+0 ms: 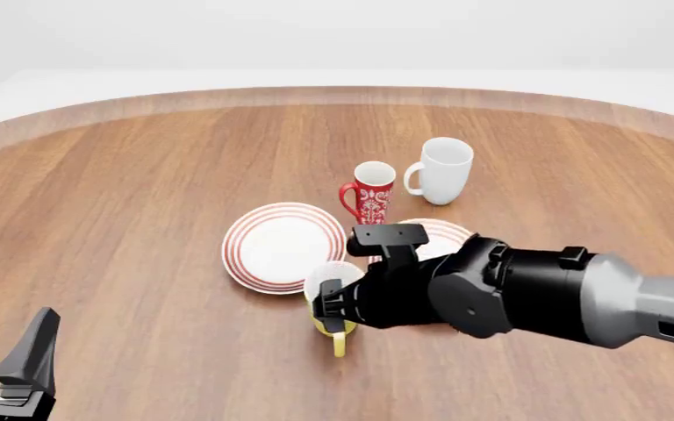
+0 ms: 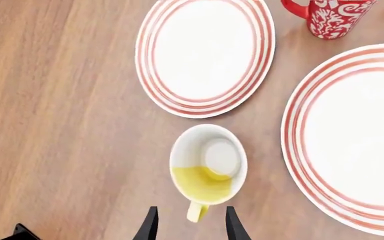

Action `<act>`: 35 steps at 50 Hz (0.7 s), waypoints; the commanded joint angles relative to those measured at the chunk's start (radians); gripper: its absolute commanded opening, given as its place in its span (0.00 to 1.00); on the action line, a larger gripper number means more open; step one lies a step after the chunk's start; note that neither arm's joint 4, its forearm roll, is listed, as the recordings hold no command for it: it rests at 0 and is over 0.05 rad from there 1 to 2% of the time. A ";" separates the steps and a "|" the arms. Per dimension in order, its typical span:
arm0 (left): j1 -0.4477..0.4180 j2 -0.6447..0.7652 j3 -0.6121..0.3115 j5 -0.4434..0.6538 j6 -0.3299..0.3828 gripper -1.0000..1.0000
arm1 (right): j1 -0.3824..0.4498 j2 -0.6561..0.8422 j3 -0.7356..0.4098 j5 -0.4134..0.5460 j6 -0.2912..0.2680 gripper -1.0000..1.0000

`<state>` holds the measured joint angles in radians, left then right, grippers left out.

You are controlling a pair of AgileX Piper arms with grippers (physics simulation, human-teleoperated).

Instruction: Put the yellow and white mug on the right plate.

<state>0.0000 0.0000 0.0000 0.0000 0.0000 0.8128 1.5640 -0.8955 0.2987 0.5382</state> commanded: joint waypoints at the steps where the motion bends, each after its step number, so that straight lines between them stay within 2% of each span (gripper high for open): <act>1: 0.000 0.000 0.000 0.000 0.000 1.00 | 0.002 0.026 0.038 -0.056 0.018 1.00; 12: 0.000 0.000 0.000 0.000 0.000 1.00 | -0.006 0.041 0.089 -0.118 0.034 1.00; 35: 0.000 0.000 0.000 0.000 0.000 1.00 | 0.018 0.098 0.120 -0.199 0.070 1.00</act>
<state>0.0000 0.0000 0.0000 0.0000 0.0000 0.8221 1.6437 -0.7896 0.1306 0.5942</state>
